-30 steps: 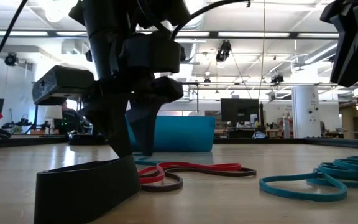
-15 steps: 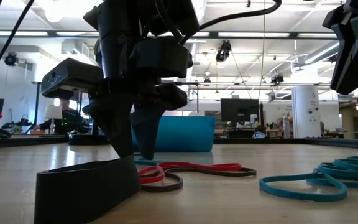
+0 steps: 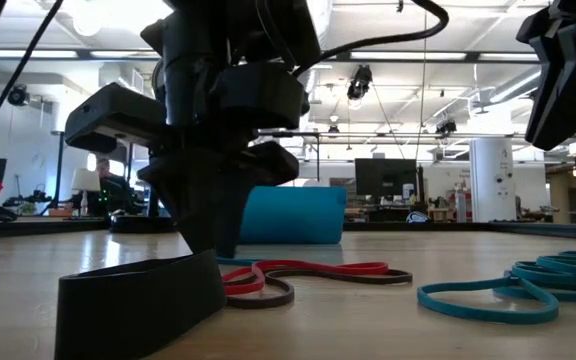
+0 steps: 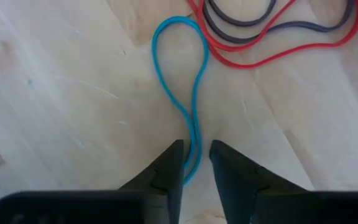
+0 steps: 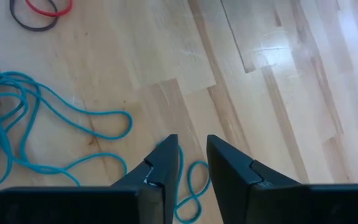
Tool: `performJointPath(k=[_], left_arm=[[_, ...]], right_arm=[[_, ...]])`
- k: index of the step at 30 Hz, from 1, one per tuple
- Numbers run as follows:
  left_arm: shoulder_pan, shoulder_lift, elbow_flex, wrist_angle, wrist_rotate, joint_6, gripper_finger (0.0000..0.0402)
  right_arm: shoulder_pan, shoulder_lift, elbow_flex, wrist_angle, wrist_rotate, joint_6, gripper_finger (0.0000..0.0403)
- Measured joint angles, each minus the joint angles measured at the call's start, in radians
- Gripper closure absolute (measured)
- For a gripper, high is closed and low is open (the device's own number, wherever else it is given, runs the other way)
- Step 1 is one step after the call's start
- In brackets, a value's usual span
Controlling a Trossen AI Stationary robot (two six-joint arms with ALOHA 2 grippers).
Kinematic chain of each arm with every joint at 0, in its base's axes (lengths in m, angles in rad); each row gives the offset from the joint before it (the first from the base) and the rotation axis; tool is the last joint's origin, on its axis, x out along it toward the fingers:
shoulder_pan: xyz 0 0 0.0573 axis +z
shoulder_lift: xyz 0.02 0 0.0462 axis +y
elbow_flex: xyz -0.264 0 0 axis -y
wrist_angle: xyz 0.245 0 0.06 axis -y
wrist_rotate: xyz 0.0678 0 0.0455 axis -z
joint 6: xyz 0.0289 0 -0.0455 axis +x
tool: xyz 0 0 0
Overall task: Pick and place rubber bands into bin
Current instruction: Put the blue rubber band into the blue bin
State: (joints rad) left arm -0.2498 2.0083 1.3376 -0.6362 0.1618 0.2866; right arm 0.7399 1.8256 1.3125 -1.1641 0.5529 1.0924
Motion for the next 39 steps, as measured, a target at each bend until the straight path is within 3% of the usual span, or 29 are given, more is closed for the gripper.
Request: performJointPath(k=[14,20,39], left_arm=[[0.015,0.0,-0.013,0.0,0.023,-0.018,0.0394],[0.011,-0.012,-0.001,-0.039,0.012,-0.014,0.0401],[0.011,-0.266,-0.008,-0.108,-0.115,0.002,0.0402]], right_arm=[[0.0,0.0,0.0,0.01,0.0,0.0,0.0331],[0.0,0.0,0.0,0.011,0.0,-0.004,0.0335],[0.002,0.002,-0.011,0.011,0.005,-0.015,0.0335]])
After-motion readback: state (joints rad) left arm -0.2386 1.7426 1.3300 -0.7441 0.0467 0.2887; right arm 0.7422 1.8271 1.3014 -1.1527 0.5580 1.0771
